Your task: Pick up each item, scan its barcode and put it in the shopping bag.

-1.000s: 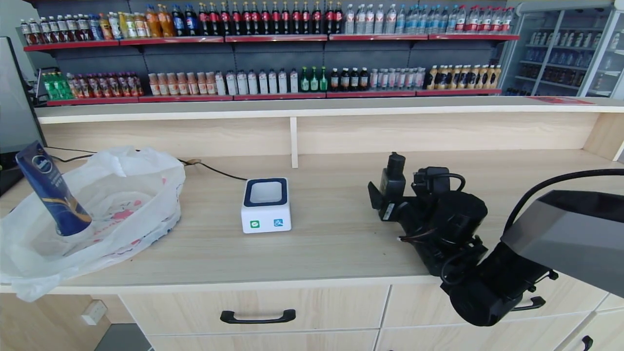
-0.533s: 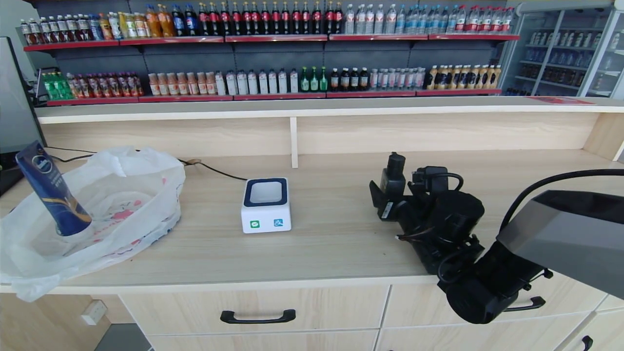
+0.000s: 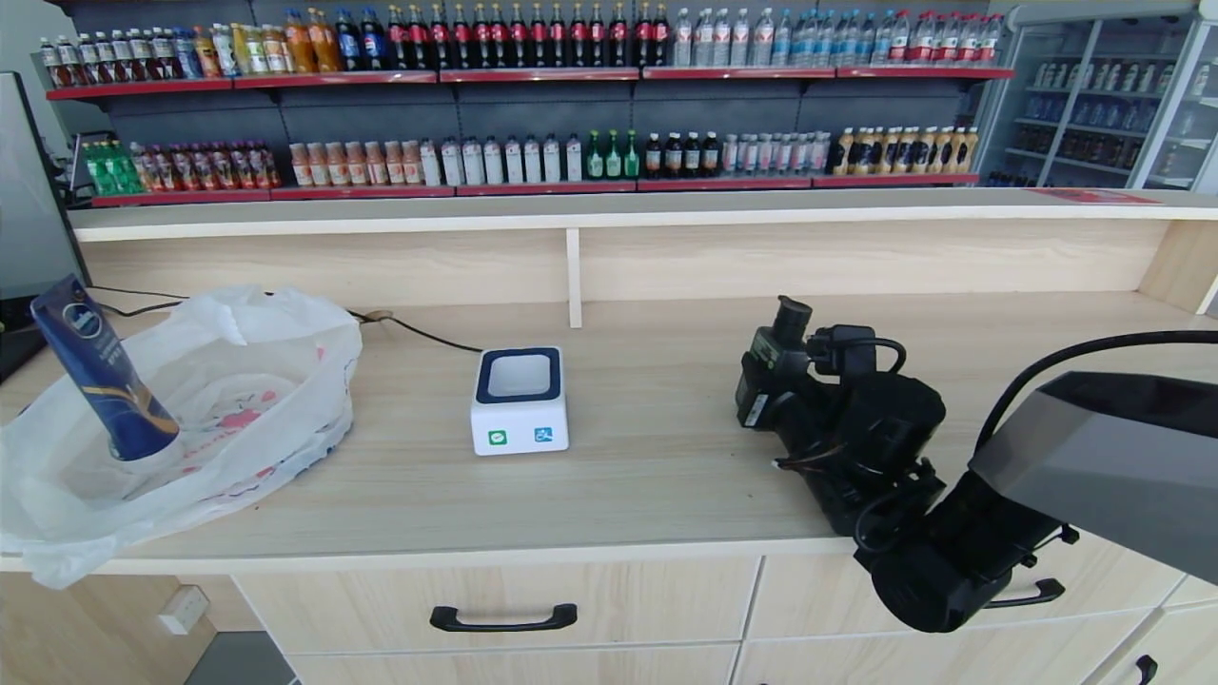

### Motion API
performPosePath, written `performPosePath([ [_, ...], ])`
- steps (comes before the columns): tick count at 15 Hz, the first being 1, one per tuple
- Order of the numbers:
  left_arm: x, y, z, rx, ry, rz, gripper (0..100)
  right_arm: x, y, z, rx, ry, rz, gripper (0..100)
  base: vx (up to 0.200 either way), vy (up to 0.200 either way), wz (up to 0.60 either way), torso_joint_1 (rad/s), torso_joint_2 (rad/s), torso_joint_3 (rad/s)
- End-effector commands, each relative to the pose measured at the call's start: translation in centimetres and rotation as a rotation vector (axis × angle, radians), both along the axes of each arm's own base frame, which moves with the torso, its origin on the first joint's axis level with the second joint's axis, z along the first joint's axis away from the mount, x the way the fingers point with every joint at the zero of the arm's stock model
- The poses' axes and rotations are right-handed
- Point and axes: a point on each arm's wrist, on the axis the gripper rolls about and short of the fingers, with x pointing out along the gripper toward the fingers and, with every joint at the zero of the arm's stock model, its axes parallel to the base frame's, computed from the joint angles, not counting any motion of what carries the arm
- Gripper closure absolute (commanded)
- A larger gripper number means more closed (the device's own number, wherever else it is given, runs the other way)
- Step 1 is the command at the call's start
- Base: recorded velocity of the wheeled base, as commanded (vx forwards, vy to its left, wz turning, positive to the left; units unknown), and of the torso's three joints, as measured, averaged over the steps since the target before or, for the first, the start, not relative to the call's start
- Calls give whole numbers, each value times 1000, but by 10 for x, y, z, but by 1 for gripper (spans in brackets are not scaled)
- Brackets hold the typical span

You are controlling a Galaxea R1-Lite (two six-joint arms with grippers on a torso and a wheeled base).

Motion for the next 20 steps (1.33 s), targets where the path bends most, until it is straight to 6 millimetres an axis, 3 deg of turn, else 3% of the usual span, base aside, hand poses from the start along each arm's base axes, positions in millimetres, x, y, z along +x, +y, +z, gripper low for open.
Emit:
performPosePath([
  [1, 0, 0, 0, -1, 0, 0, 0, 0, -3, 5, 6, -9, -7, 100, 0, 0, 0, 0, 0, 0],
  [6, 0, 0, -1, -4, 6, 2, 0, -6, -8, 4, 3, 7, -13, 100, 0, 0, 0, 0, 0, 0],
  [10, 0, 0, -1, -4, 7, 0, 0, -10, -8, 15, 18, -17, -8, 100, 0, 0, 0, 0, 0, 0],
  [20, 0, 0, -2, 2, 15, -1, 0, -70, -29, 59, 61, -74, 24, 100, 0, 0, 0, 0, 0, 0],
])
